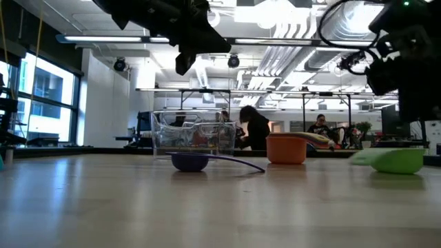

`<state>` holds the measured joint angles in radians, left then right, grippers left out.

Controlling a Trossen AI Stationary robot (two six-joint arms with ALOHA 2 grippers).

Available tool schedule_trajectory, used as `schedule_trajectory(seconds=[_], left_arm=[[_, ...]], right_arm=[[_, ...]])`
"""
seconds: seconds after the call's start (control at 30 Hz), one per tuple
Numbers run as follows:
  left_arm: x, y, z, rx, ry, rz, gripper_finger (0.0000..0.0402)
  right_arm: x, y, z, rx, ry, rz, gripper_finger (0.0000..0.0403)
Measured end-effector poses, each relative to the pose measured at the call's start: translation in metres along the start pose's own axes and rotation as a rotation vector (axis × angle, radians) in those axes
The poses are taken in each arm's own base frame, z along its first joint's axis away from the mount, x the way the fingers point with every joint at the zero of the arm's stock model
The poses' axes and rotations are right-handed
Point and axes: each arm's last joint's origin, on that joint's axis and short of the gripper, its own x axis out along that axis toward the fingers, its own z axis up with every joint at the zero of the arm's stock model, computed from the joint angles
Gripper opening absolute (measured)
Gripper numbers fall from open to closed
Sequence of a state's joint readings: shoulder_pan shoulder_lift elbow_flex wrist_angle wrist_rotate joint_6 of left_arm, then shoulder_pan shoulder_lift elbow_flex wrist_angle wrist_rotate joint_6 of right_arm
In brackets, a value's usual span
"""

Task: Nest measuring cups in basket
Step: Stack the green measuring cup on top of the yellow measuring cup

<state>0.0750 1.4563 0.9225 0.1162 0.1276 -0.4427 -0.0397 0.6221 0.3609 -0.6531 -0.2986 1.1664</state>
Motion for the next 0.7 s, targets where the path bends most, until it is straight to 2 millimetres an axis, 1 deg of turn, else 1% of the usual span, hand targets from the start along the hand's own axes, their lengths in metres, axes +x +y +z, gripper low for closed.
schedule_trajectory(seconds=[0.1, 0.2, 0.3, 0.37, 0.47, 0.57, 0.7], left_arm=[[0.0, 0.0, 0.0, -0.001, -0.003, -0.001, 0.0], [0.0, 0.0, 0.0, 0.0, -0.003, -0.002, 0.0], [0.0, 0.0, 0.001, 0.001, -0.01, -0.004, 0.0], [0.0, 0.0, 0.001, 0.001, -0.009, -0.004, 0.0], [0.0, 0.0, 0.001, 0.001, -0.009, -0.004, 0.0], [0.0, 0.0, 0.001, 0.001, -0.012, 0.003, 0.0], [0.0, 0.0, 0.001, 0.002, -0.012, 0.003, 0.0]], right_arm=[[0.004, -0.009, -0.004, 0.114, 0.006, 0.051, 0.0092], [0.003, -0.013, -0.008, 0.179, 0.074, 0.08, 0.0151], [0.005, -0.018, -0.01, 0.215, 0.131, 0.06, 0.0204], [0.006, -0.02, -0.011, 0.211, 0.126, 0.024, 0.023], [0.009, -0.024, -0.009, 0.165, 0.069, -0.044, 0.0252], [0.013, -0.025, -0.005, 0.1, 0.005, -0.11, 0.0256], [0.021, -0.026, -0.003, 0.049, 0.01, -0.173, 0.0256]])
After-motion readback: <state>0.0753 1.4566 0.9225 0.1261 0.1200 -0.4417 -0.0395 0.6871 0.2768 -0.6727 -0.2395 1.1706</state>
